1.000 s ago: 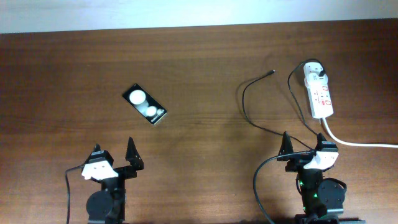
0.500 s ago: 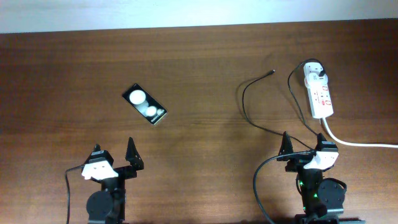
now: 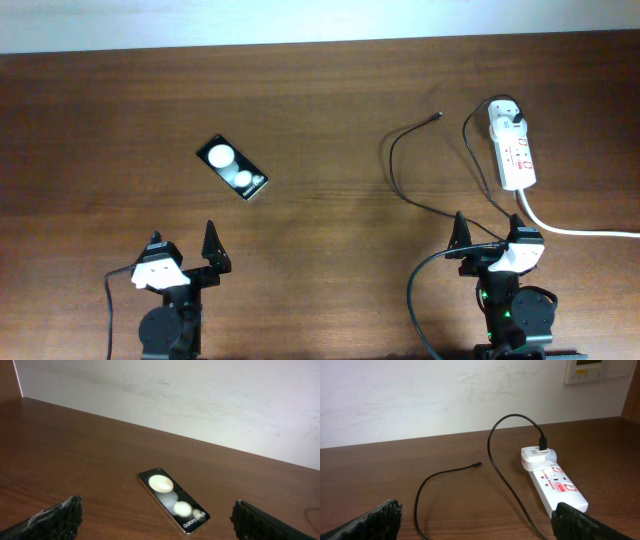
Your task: Plug charger to phone and switch on socket
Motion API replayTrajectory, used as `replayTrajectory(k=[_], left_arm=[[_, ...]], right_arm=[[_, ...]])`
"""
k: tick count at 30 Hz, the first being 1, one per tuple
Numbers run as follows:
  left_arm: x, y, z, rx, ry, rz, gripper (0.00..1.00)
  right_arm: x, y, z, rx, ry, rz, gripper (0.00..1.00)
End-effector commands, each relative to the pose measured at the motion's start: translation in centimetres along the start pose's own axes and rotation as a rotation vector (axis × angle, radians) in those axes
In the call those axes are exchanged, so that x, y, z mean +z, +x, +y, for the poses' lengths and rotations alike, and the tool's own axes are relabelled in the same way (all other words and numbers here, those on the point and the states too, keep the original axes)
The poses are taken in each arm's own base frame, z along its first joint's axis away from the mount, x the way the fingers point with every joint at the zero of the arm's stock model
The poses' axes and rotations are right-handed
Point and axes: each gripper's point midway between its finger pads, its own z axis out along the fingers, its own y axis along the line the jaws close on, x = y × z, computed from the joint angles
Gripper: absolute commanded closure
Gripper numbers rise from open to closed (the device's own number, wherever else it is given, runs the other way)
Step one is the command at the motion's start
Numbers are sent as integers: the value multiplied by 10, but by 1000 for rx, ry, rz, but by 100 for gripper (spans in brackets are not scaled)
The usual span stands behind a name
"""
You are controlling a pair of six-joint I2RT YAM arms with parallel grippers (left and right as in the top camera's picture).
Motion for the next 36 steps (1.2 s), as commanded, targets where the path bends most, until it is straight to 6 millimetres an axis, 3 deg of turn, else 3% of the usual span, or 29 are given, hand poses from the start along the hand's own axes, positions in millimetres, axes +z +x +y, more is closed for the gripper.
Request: replayTrajectory(k=[1,7,10,13,15,21,26,30,31,33,36], left_arm=[[0,2,-1,16,8,5,1],[0,2,-1,16,8,5,1],[-2,-33,-4,-15,16,-139,1],[-5,-43,-20,-17,102,-178,1],[-11,-68,-24,-31,123,-271,1],[-13,-105,-32,-18,109,-209,1],[35,-145,-51,40,30,156,1],[82,-155,-63,93,-42,510,1],[93,-158,-76,86,-2,585,1],[103,-141,-97,54,96,697,1],[122,-119,-97,39,84,750,1]], right_arm=[[0,3,-1,-4,8,3,2],[0,3,-1,-4,8,3,2],[0,3,-1,-4,8,3,1],[0,3,-1,-4,8,3,2],[0,3,-1,-4,8,3,2],[0,3,-1,-4,8,3,2],[0,3,-1,-4,8,3,2],[0,3,-1,-4,8,3,2],[0,3,-1,-4,8,3,2],[0,3,-1,-4,8,3,2],[0,3,-1,-4,8,3,2]])
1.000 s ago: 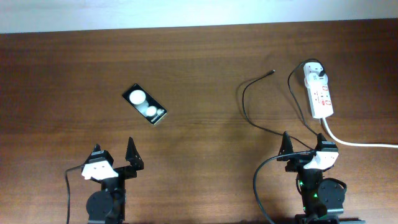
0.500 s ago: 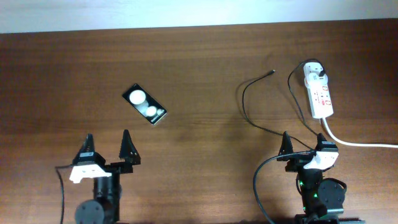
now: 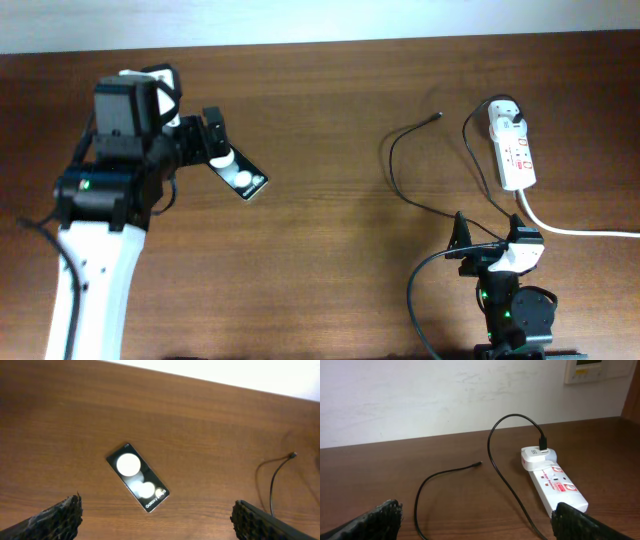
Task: Plug charger to phone and switch on socket
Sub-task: 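Reach the left gripper to the black phone and grasp it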
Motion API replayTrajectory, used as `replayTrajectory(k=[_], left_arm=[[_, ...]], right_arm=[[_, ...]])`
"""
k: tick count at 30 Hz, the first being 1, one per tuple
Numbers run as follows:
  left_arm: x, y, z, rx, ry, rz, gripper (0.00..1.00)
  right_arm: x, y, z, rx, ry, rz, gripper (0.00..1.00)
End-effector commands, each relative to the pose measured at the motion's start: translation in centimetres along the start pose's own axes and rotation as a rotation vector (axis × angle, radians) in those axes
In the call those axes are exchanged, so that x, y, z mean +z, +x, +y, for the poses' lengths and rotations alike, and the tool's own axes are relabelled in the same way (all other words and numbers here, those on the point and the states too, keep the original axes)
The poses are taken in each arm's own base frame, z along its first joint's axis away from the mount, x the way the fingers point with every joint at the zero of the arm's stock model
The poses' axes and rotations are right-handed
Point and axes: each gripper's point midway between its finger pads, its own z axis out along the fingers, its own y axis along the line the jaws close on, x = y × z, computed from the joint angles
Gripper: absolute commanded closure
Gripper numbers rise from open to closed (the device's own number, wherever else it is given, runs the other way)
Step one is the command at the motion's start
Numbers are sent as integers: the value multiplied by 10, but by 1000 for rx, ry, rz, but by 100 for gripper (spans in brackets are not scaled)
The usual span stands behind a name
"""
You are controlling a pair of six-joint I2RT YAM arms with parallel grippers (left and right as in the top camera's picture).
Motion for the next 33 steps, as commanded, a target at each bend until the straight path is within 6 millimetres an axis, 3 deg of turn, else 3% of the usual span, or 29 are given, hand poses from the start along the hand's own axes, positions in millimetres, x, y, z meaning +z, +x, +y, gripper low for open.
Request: replayTrajectory(k=[1,4,7,9,11,12,15,19,27,33], left_arm=[[30,0,-1,-109,-6,51,1],[35,-18,26,-262,-180,-7,0],[48,-40,26,-316,-214,11,0],[71,-44,26,-349,-258,100,1],[97,-31,21,-355,-243,185,1],[120,-14,20,-355,-241,259,1],[165,33,25,-352,-280,443,1],[202,79,15,-403,-234,621,1],[233,124,26,-451,-313,746,1],[245,138,45,-513,-380,771,1]], right_arm=[[0,3,-1,-4,7,3,2],[0,3,-1,-4,7,3,2],[0,3,-1,-4,7,3,2],[0,3,-1,-4,7,3,2],[0,3,-1,-4,7,3,2],[0,3,-1,-4,7,3,2],[0,3,-1,-4,7,3,2],[0,3,-1,-4,7,3,2],[0,3,-1,-4,7,3,2],[0,3,-1,-4,7,3,2]])
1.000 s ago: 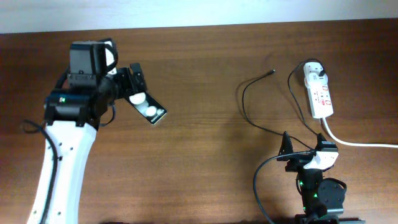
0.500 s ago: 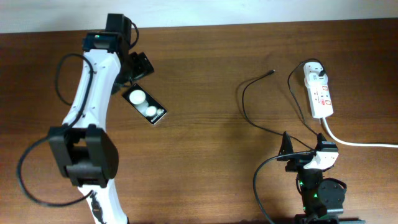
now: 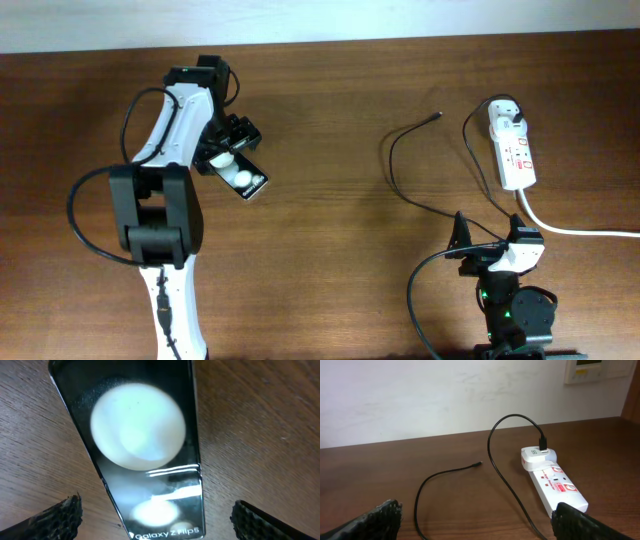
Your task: Plug charger to phone and switch on socket
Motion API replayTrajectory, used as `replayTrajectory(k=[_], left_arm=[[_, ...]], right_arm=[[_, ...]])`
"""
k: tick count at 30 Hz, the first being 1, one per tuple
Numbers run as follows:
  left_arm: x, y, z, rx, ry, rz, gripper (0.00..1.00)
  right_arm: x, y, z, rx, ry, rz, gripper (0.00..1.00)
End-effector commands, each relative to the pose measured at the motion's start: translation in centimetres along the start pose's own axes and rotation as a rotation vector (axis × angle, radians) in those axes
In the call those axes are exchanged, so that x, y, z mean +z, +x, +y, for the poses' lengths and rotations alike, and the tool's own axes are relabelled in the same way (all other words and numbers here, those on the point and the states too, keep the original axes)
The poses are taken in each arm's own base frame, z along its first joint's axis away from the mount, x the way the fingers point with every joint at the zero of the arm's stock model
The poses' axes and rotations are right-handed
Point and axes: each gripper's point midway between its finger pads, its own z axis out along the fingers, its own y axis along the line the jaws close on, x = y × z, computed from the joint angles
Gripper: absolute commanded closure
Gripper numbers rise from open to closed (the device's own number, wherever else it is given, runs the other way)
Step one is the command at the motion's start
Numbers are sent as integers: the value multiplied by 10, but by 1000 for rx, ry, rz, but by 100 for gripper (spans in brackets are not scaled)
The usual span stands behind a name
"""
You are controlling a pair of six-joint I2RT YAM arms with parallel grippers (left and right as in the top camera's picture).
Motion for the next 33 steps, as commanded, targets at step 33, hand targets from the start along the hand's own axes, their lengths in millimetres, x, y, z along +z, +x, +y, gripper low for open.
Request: replayTrajectory(k=[33], left_arm=[[62,20,13,-77,-8,75,29]], right_arm=[[0,3,-1,-4,7,4,2]])
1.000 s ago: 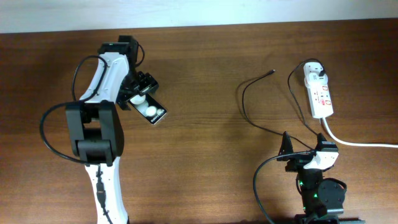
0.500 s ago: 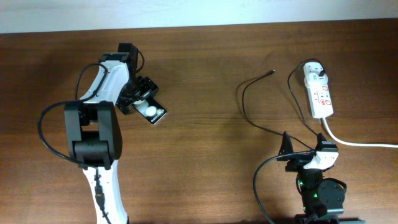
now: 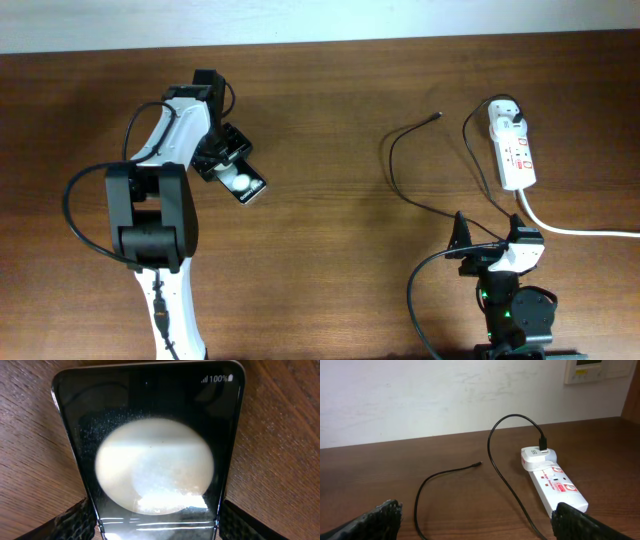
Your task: Plug charger to phone and switch on socket
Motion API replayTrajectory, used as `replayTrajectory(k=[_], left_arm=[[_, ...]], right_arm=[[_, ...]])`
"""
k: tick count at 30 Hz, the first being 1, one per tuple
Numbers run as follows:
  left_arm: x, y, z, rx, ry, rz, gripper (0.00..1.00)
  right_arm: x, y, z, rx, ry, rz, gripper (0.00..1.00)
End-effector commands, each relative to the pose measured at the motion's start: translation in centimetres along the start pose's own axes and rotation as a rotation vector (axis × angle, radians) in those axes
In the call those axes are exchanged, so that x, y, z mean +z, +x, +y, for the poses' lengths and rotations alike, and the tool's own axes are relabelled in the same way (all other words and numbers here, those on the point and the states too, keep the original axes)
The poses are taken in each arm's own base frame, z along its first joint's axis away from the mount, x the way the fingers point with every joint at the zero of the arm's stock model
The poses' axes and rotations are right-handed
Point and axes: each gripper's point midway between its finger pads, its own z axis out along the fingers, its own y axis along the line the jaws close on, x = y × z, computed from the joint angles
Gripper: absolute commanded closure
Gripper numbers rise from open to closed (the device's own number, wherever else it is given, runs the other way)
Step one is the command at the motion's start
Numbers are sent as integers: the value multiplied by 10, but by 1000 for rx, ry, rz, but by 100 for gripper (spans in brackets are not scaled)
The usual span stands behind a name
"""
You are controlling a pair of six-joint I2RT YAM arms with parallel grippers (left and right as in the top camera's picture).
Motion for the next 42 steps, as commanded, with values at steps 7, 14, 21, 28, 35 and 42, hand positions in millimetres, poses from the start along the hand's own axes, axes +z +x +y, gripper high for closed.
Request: replayTrajectory(k=[7,14,21,28,35,42], left_arm=[[-20,21,-2,32,-22,104,32],[-104,24,-4,64,79,-11,33],[-232,56,19,128,234,-202,31],[-320,136,51,325,435,-257,32],[-321,162,57,341,482,-191,32],[-253,166,15,372,638,-5,32]], right_arm=[[0,3,-1,-4,7,4,1],[0,3,-1,-4,7,4,2],[0,3,-1,-4,7,4,2],[0,3,-1,-4,7,4,2],[0,3,-1,-4,7,4,2],[0,3,-1,-4,7,4,2]])
